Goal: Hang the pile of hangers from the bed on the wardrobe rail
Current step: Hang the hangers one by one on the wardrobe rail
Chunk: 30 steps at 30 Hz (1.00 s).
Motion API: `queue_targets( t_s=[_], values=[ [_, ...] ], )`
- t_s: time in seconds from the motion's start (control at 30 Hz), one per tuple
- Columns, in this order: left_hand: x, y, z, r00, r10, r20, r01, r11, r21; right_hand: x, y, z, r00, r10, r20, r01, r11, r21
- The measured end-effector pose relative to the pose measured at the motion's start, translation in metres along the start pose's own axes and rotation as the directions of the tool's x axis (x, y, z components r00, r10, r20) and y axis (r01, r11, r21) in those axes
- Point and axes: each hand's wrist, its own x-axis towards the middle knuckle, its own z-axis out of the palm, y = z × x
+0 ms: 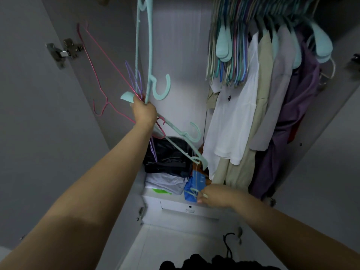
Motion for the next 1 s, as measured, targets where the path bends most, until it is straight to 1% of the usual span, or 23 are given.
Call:
queue_targets(
  t_s=[0.03,0.1,0.17,0.2,0.27,0.33,0.37,0.4,0.47,0.5,0.53,0.57,0.63,0.7,0.8,0.87,0.93,1.0],
  values=[
    [0.0,-0.001,-0.002,1.0,0.009,-0.004,-0.009,1.0,0.001,-0.006,-0.001,-0.01,1.0,-0.003,-0.02,0.004,0.998,0.066],
    [-0.002,-0.006,-0.007,1.0,0.028,0.005,-0.028,1.0,0.0,-0.021,-0.003,-0.039,0.995,-0.055,-0.087,0.068,0.985,0.159],
    [-0.006,-0.016,-0.011,0.997,0.059,0.052,-0.059,0.998,-0.015,-0.035,-0.006,-0.071,0.975,-0.087,-0.206,0.135,0.965,0.227],
    [-0.009,-0.02,-0.013,0.995,0.072,0.076,-0.07,0.997,-0.022,-0.04,-0.006,-0.085,0.957,-0.07,-0.281,0.157,0.941,0.299],
    [-0.02,-0.025,-0.021,0.989,0.081,0.124,-0.077,0.996,-0.032,-0.047,-0.001,-0.11,0.909,0.026,-0.416,0.204,0.844,0.497],
    [-0.035,-0.032,-0.031,0.975,0.113,0.19,-0.107,0.993,-0.038,-0.052,0.002,-0.128,0.868,0.081,-0.491,0.269,0.752,0.601],
    [-0.043,-0.036,-0.037,0.966,0.133,0.223,-0.13,0.991,-0.029,-0.054,0.002,-0.136,0.857,0.075,-0.51,0.319,0.7,0.639],
    [-0.05,-0.041,-0.042,0.96,0.131,0.246,-0.132,0.991,-0.014,-0.056,0.002,-0.143,0.852,0.05,-0.521,0.38,0.625,0.681],
    [-0.061,-0.046,-0.051,0.962,0.053,0.269,-0.053,0.999,-0.007,-0.054,-0.003,-0.153,0.845,-0.014,-0.534,0.48,0.46,0.747],
    [-0.065,-0.046,-0.054,0.961,0.011,0.276,-0.004,1.0,-0.026,-0.05,-0.007,-0.156,0.849,-0.044,-0.526,0.496,0.406,0.767],
    [-0.071,-0.044,-0.057,0.959,-0.019,0.284,0.038,0.998,-0.059,-0.043,-0.015,-0.157,0.858,-0.067,-0.509,0.491,0.392,0.778],
    [-0.076,-0.041,-0.059,0.953,-0.03,0.3,0.062,0.993,-0.098,-0.035,-0.024,-0.157,0.873,-0.08,-0.481,0.468,0.41,0.783],
    [-0.087,-0.036,-0.065,0.937,0.018,0.349,0.039,0.987,-0.156,-0.014,-0.047,-0.152,0.907,-0.103,-0.409,0.402,0.505,0.764],
    [-0.096,-0.032,-0.069,0.914,0.077,0.398,-0.009,0.985,-0.169,0.004,-0.068,-0.145,0.93,-0.106,-0.352,0.343,0.596,0.726],
    [-0.1,-0.031,-0.075,0.91,0.09,0.405,-0.016,0.983,-0.182,0.023,-0.1,-0.138,0.943,-0.091,-0.32,0.295,0.675,0.676],
    [-0.102,-0.033,-0.079,0.918,0.07,0.39,0.027,0.971,-0.236,0.031,-0.117,-0.135,0.937,-0.082,-0.339,0.296,0.704,0.646],
    [-0.103,-0.035,-0.081,0.946,0.009,0.324,0.089,0.954,-0.287,0.039,-0.129,-0.133,0.914,-0.086,-0.397,0.329,0.731,0.598],
    [-0.104,-0.034,-0.082,0.969,-0.03,0.247,0.107,0.947,-0.303,0.047,-0.132,-0.128,0.877,-0.123,-0.464,0.392,0.744,0.542]
  ],
)
